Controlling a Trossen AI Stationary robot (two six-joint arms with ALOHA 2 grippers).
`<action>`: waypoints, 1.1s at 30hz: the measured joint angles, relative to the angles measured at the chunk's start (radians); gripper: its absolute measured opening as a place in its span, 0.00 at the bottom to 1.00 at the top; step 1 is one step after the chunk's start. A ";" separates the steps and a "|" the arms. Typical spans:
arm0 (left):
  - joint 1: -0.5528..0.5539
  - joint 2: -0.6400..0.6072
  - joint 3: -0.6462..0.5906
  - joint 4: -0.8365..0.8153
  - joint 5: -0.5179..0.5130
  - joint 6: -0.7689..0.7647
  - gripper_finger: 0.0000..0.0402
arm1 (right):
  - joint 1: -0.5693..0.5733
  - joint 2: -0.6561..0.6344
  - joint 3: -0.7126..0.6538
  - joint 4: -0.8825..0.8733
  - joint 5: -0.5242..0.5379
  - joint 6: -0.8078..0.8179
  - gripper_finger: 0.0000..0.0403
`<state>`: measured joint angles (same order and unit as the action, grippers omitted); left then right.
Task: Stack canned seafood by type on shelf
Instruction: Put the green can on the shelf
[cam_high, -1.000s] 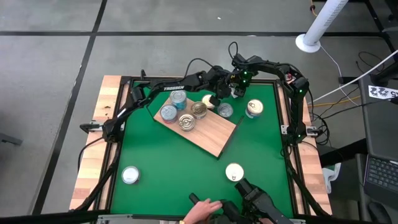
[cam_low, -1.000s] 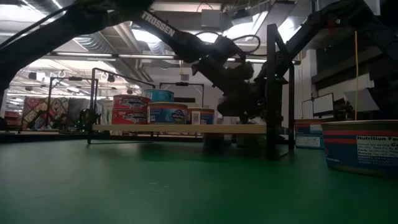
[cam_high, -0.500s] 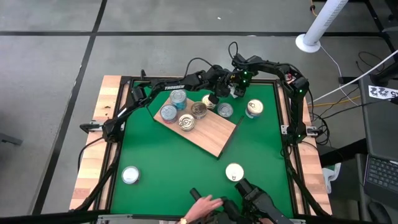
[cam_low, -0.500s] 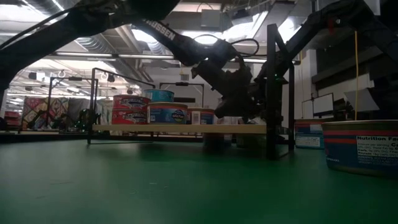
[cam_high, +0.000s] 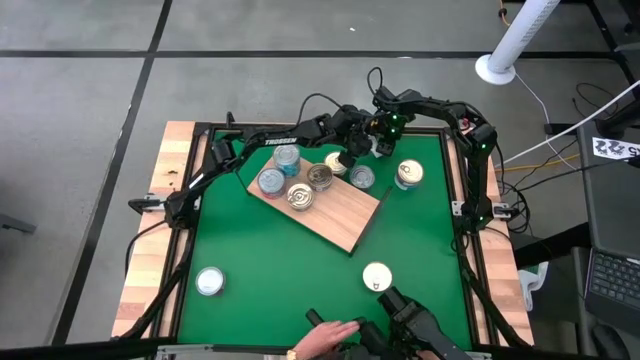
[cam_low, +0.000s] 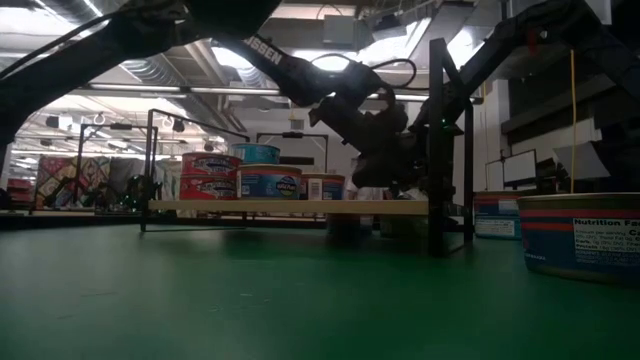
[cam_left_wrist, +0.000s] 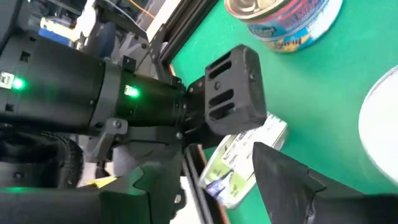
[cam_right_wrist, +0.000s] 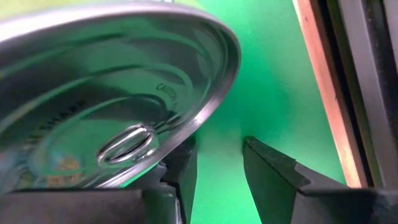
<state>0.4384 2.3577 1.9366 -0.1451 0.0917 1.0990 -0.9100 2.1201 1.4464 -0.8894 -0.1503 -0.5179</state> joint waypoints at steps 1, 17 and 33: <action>-0.003 0.000 0.000 0.000 0.000 -0.016 0.49 | 0.000 0.000 0.000 0.000 0.000 0.000 0.33; -0.006 0.000 -0.002 -0.055 0.001 0.370 0.49 | 0.000 0.000 0.000 0.000 0.000 0.000 0.33; 0.005 0.055 -0.003 0.051 -0.002 0.421 0.49 | 0.001 0.000 0.000 0.000 -0.001 0.018 0.33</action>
<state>0.4438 2.4126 1.9331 -0.0944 0.0898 1.5198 -0.9094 2.1201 1.4464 -0.8898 -0.1515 -0.5003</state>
